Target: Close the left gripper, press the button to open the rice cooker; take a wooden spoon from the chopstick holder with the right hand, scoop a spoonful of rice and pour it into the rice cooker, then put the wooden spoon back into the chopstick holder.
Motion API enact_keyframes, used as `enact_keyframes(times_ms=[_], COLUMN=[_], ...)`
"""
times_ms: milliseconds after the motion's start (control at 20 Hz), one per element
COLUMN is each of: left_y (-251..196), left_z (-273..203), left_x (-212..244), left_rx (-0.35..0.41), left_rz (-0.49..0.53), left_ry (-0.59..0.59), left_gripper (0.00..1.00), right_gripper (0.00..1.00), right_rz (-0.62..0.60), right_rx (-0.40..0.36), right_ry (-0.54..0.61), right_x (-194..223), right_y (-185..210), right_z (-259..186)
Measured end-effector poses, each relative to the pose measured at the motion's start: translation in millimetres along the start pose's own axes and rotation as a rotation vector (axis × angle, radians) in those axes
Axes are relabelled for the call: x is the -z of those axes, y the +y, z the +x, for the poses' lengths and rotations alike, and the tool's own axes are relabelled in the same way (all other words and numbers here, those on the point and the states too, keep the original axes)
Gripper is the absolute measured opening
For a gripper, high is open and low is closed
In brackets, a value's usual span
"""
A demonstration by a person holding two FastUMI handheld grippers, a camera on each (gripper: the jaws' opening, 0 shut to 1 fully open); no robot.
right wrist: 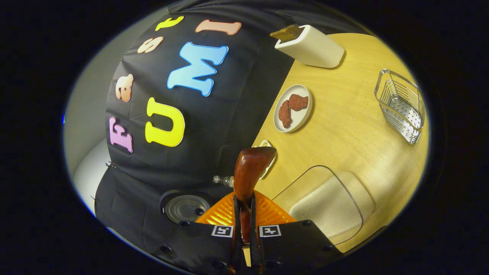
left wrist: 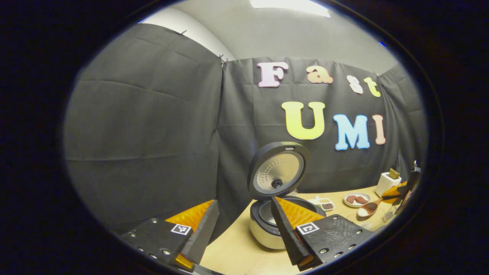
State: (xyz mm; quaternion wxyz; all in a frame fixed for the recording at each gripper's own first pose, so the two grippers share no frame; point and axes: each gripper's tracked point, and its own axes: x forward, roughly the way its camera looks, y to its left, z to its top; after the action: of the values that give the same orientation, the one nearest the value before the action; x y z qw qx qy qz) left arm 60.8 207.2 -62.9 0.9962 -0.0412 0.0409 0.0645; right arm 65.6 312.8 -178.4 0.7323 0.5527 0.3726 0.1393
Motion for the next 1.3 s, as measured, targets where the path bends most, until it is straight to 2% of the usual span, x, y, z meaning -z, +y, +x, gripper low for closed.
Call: enact_keyframes(times_ms=[50, 100, 150, 350, 400, 450, 550, 900, 1300], left_y=[5, 7, 11, 31, 36, 42, 52, 80, 111], left_z=[-2, -3, -4, -11, -13, -14, -17, -31, -46], left_x=[1, 1, 3, 9, 11, 12, 14, 25, 34], left_rx=[-0.006, -0.011, -0.019, -0.051, -0.062, -0.071, -0.089, -0.144, -0.213], left_rz=[-0.001, -0.002, -0.005, -0.011, -0.009, -0.008, -0.015, -0.023, -0.031], left_ry=[-0.001, 0.001, 0.002, 0.014, 0.016, 0.018, 0.021, 0.042, 0.062], left_gripper=[0.83, 0.84, 0.84, 0.84, 0.83, 0.83, 0.84, 0.83, 0.84], right_gripper=[0.11, 0.07, 0.11, 0.11, 0.07, 0.1, 0.1, 0.1, 0.11], right_rz=[0.004, 0.006, 0.009, -0.016, -0.022, -0.029, -0.048, -0.125, -0.237], right_rx=[-0.017, -0.032, -0.047, -0.104, -0.119, -0.132, -0.151, -0.187, -0.17], right_ry=[0.006, 0.012, 0.015, 0.041, 0.05, 0.058, 0.075, 0.134, 0.183], right_x=[2, 5, 7, 24, 31, 36, 49, 98, 151], right_y=[9, 19, 28, 66, 76, 84, 99, 137, 144], right_z=[5, 8, 12, 28, 33, 38, 49, 89, 137])
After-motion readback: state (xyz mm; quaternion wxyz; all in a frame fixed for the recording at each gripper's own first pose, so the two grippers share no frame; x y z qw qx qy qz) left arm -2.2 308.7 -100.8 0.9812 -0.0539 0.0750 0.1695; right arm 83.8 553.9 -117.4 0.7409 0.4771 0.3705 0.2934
